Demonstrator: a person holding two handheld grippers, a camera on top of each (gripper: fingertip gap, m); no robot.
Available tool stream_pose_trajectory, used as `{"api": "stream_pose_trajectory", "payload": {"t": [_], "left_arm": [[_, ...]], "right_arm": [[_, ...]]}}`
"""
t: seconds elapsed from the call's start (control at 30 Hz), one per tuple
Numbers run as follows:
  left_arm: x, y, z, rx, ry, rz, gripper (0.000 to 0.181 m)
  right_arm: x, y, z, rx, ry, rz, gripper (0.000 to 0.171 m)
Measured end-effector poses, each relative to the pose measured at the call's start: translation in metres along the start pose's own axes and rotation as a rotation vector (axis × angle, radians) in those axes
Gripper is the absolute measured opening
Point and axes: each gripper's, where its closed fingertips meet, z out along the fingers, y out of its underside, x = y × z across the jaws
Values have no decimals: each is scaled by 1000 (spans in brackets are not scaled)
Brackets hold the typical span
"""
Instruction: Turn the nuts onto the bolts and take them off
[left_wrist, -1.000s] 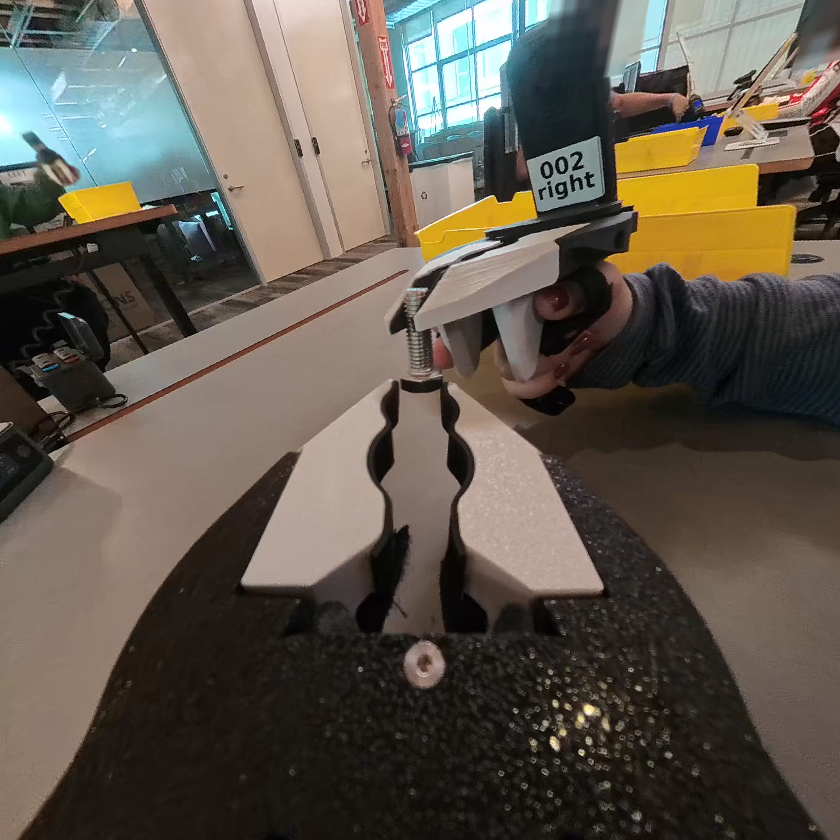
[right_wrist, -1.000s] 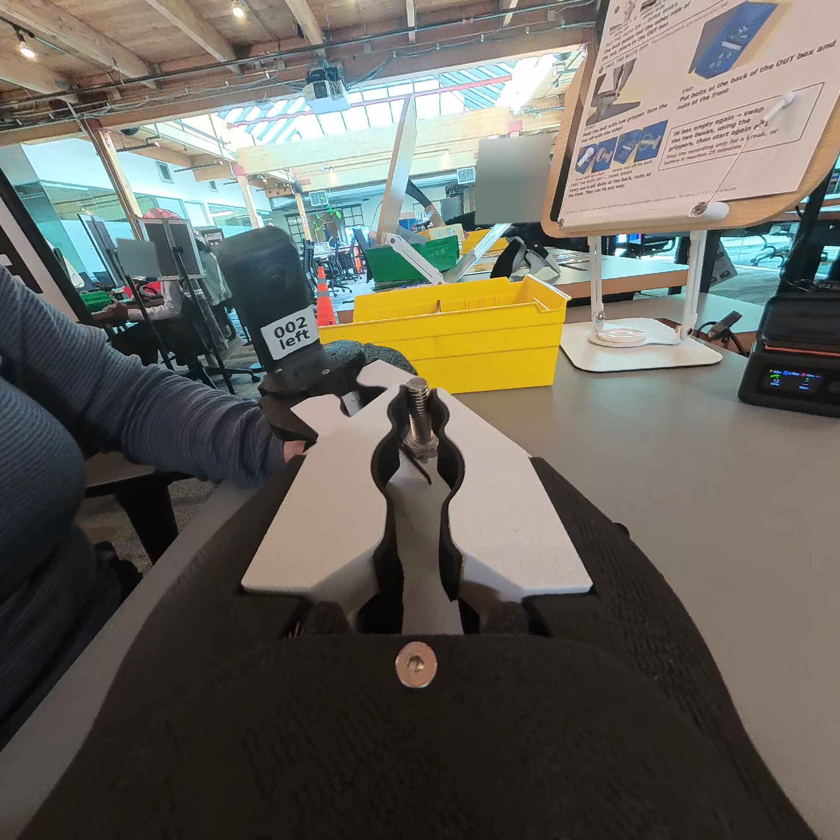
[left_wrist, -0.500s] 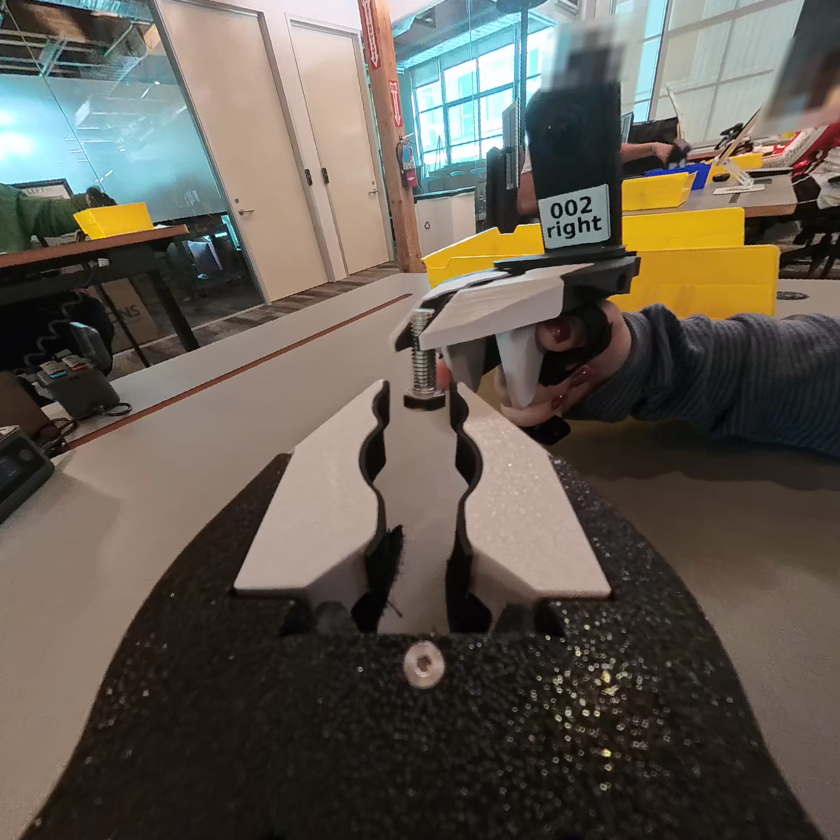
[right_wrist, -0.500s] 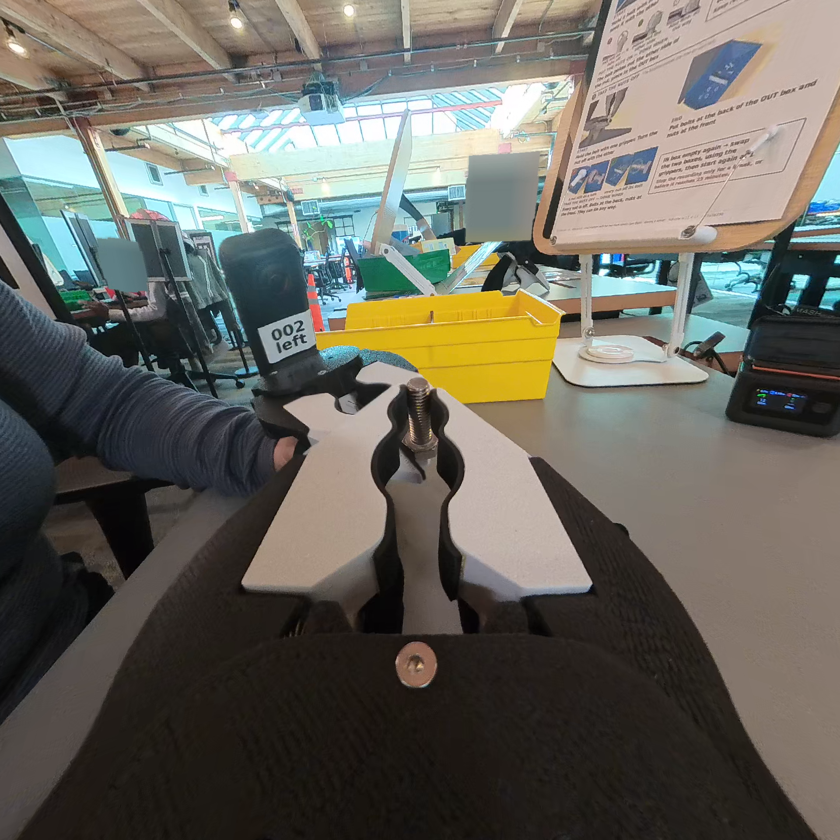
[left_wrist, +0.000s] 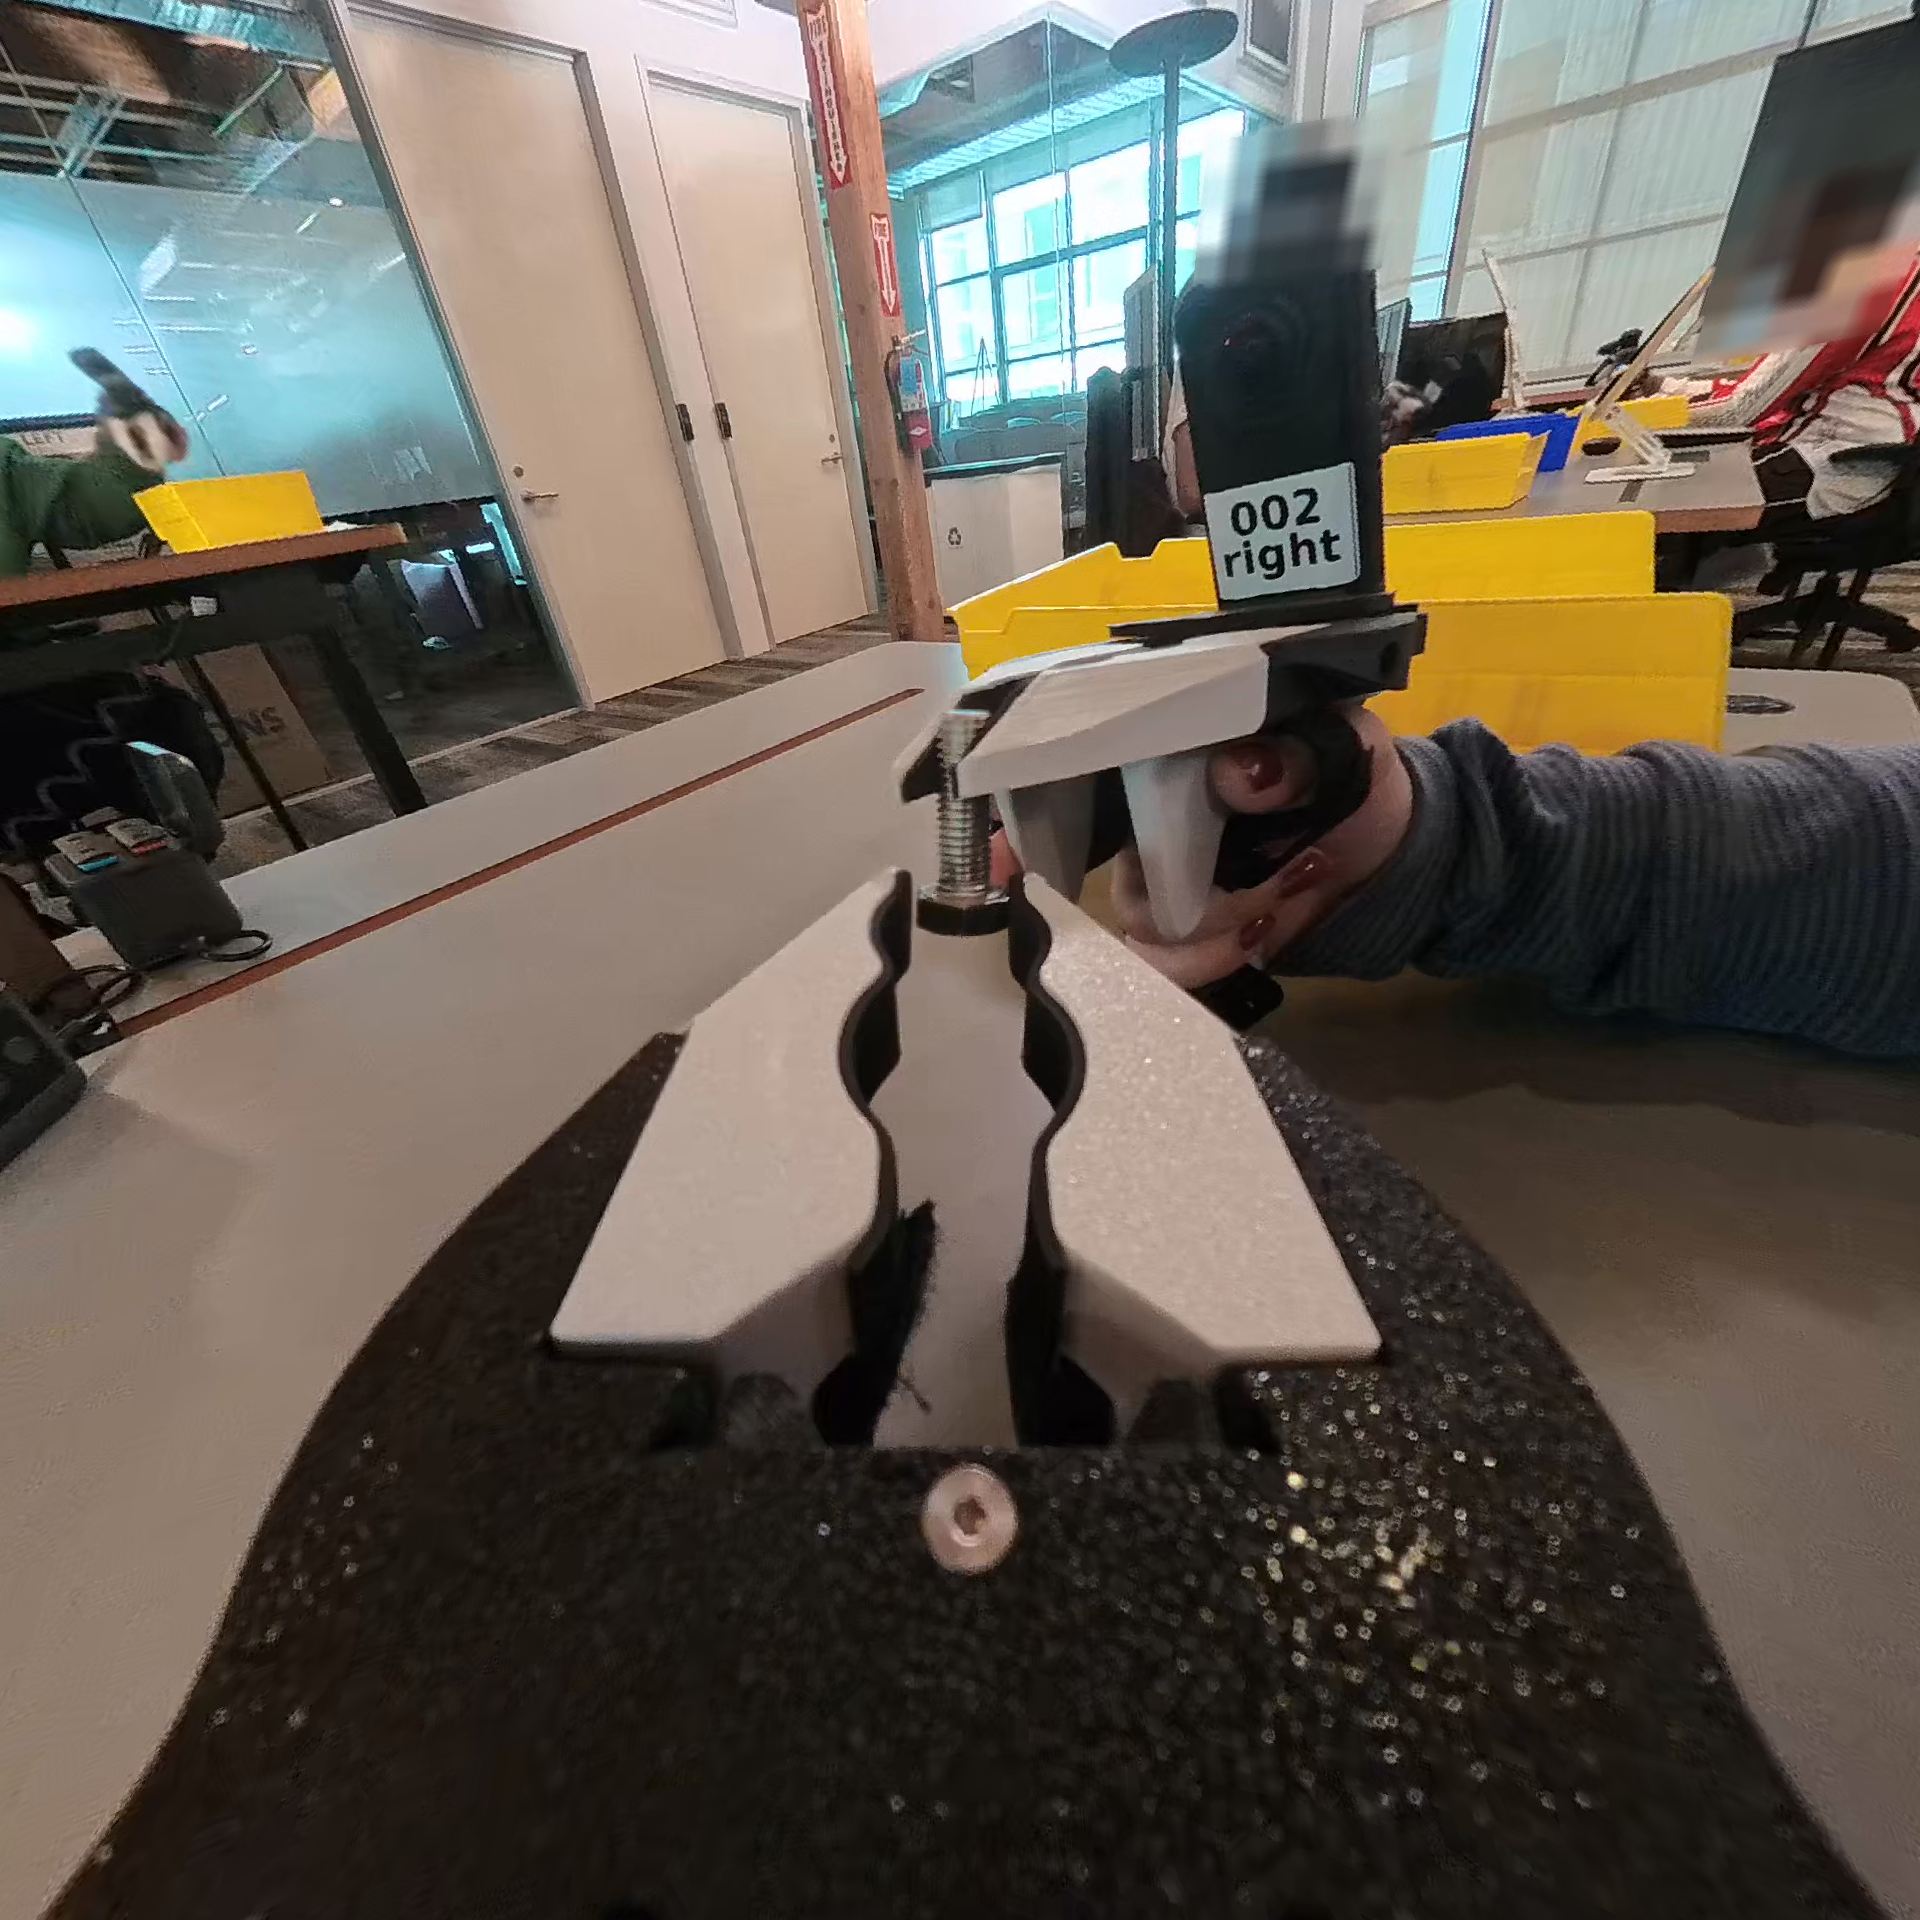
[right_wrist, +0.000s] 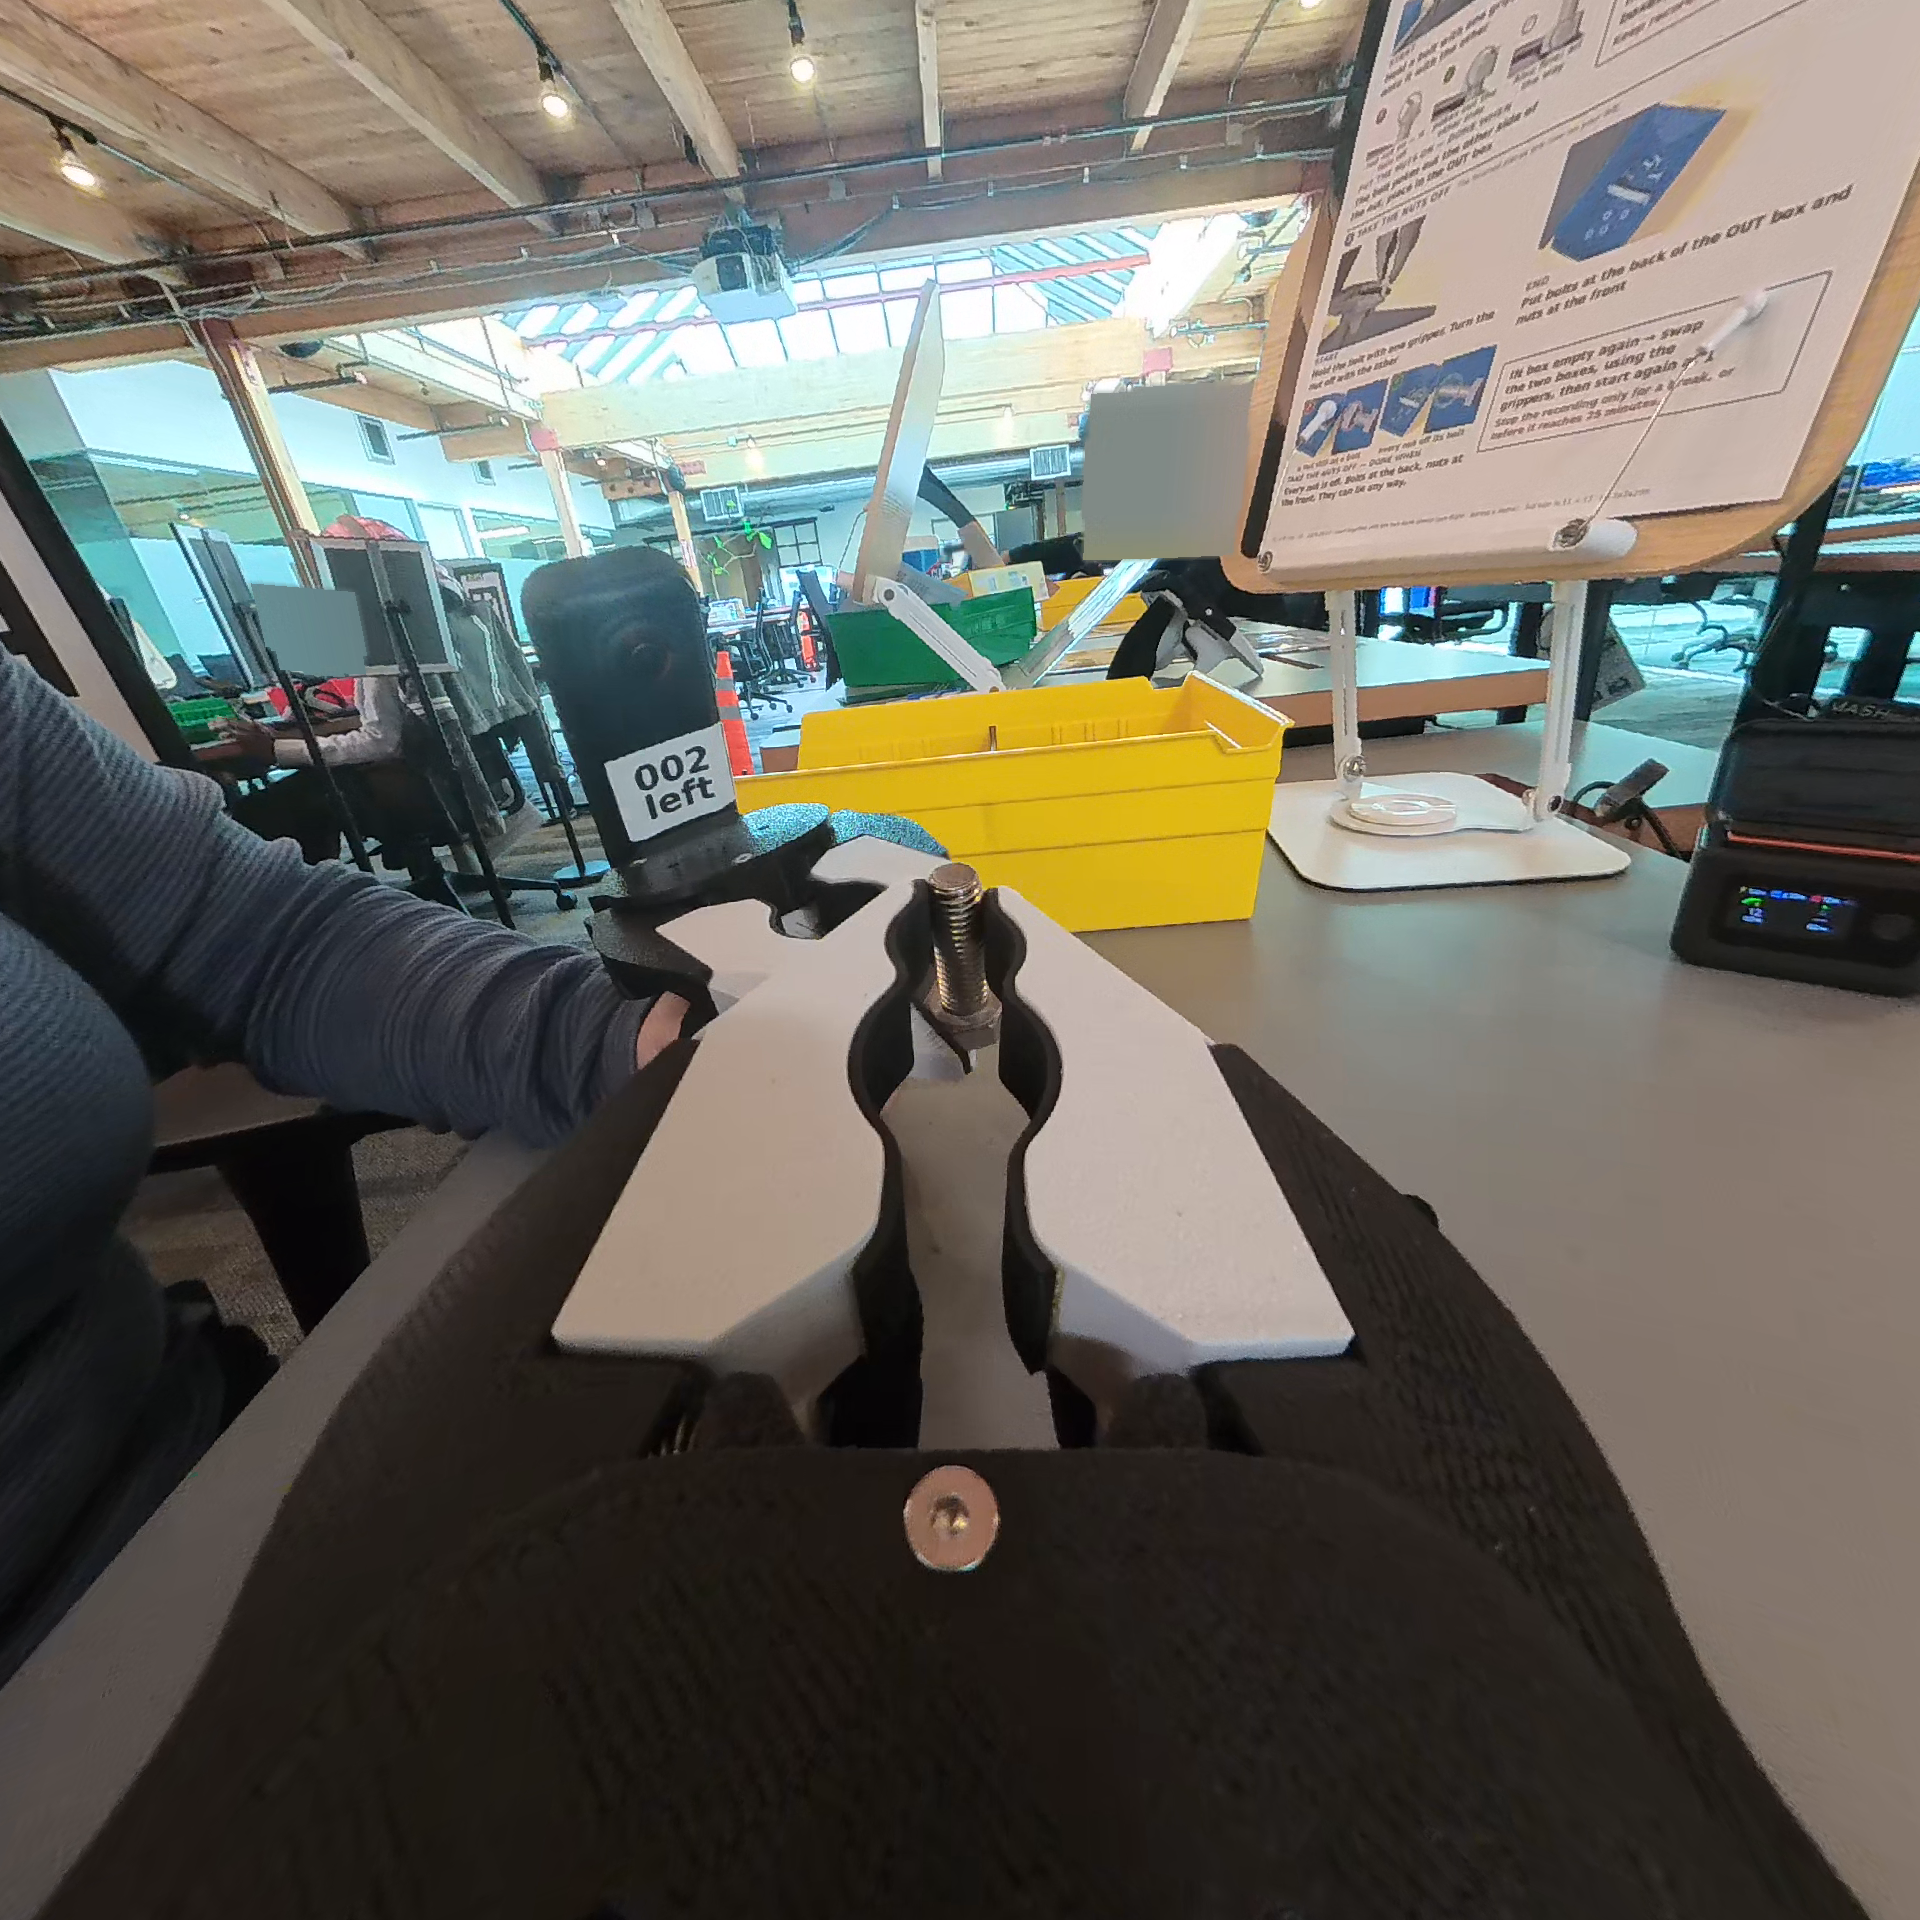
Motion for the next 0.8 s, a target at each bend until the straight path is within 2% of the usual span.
{"api": "stream_pose_trajectory", "payload": {"t": [0.33,0.4,0.5,0.57,0.63,0.7,0.8], "left_arm": [[1,-3,-2,6,-5,15,15],[-7,-4,-4,0,-60,38,15],[-33,-10,-16,42,-189,12,15],[-49,-15,-26,85,-253,-22,15],[-56,-18,-31,119,-273,-43,15],[-56,-18,-31,128,-260,-60,15],[-56,-16,-30,126,-245,-67,15]], "right_arm": [[-2,-5,-1,28,-14,10,8],[2,-7,0,37,23,-3,8],[24,-9,-7,35,167,14,12],[42,10,-11,-121,267,21,14],[52,43,-13,-351,327,-38,15],[56,73,-11,-537,335,-64,20],[59,100,-3,-676,308,-12,26]]}}
